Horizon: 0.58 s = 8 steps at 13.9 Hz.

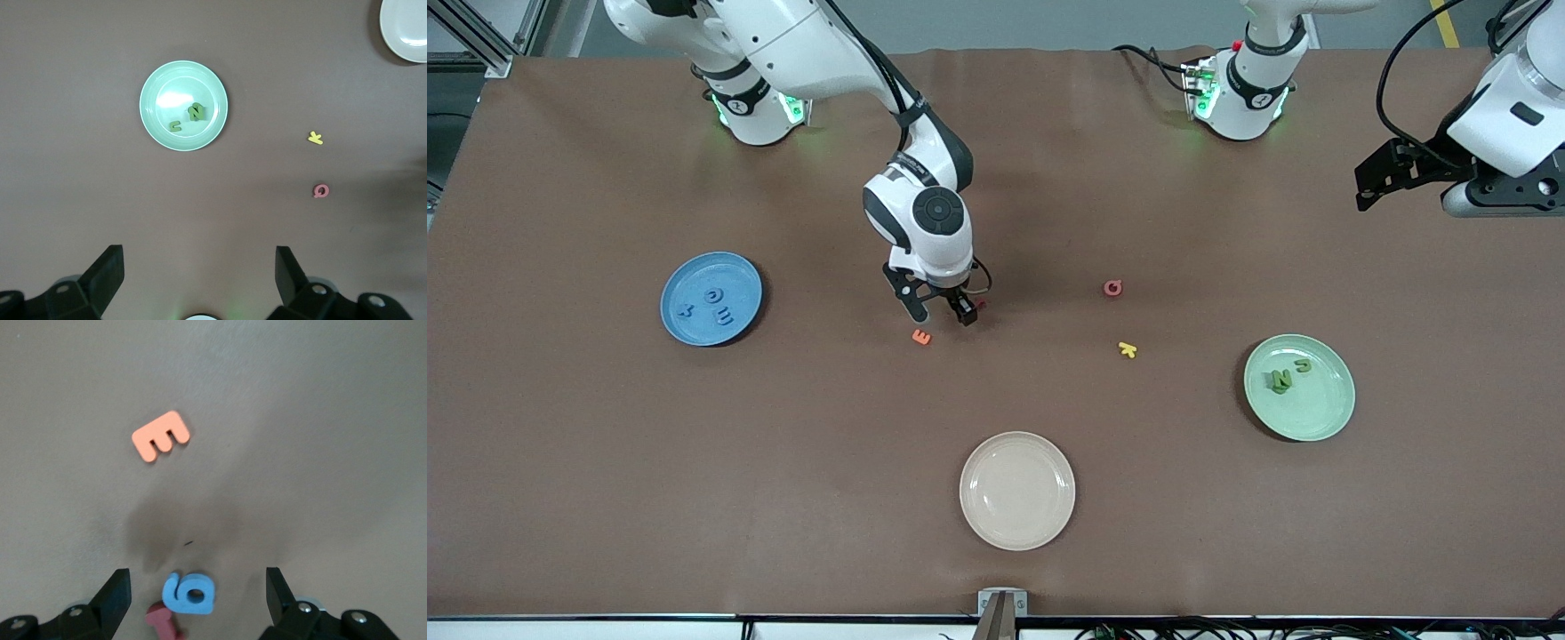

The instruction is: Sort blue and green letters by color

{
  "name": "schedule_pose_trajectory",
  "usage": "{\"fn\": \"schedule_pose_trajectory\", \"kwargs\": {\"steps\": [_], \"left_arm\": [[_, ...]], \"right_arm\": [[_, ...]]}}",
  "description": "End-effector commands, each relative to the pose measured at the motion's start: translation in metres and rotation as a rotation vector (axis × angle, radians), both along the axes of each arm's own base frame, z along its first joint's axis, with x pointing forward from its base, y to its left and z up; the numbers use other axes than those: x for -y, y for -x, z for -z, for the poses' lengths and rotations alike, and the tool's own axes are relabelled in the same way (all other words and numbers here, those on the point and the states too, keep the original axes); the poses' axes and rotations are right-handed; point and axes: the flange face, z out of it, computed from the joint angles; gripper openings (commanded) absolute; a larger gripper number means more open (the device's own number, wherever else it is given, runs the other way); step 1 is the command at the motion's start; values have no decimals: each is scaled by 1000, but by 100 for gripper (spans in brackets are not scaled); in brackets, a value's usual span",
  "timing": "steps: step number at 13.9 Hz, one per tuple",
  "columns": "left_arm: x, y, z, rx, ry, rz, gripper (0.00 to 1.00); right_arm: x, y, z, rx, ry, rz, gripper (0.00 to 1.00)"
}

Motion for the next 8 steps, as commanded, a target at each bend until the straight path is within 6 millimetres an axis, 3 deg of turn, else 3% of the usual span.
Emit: {"fn": "schedule_pose_trajectory", "kwargs": {"steps": [1, 3, 8], "left_arm": [[-5, -2, 1, -7, 17, 8, 100], [-5, -1, -1, -2, 18, 8, 100], [-4, -7, 5, 1, 17, 7, 100]], "right_arm": [[-10, 2, 11, 27, -7, 17, 90], [-10, 3, 11, 24, -4, 17, 90], [-11, 5, 12, 23, -3, 12, 76]]}}
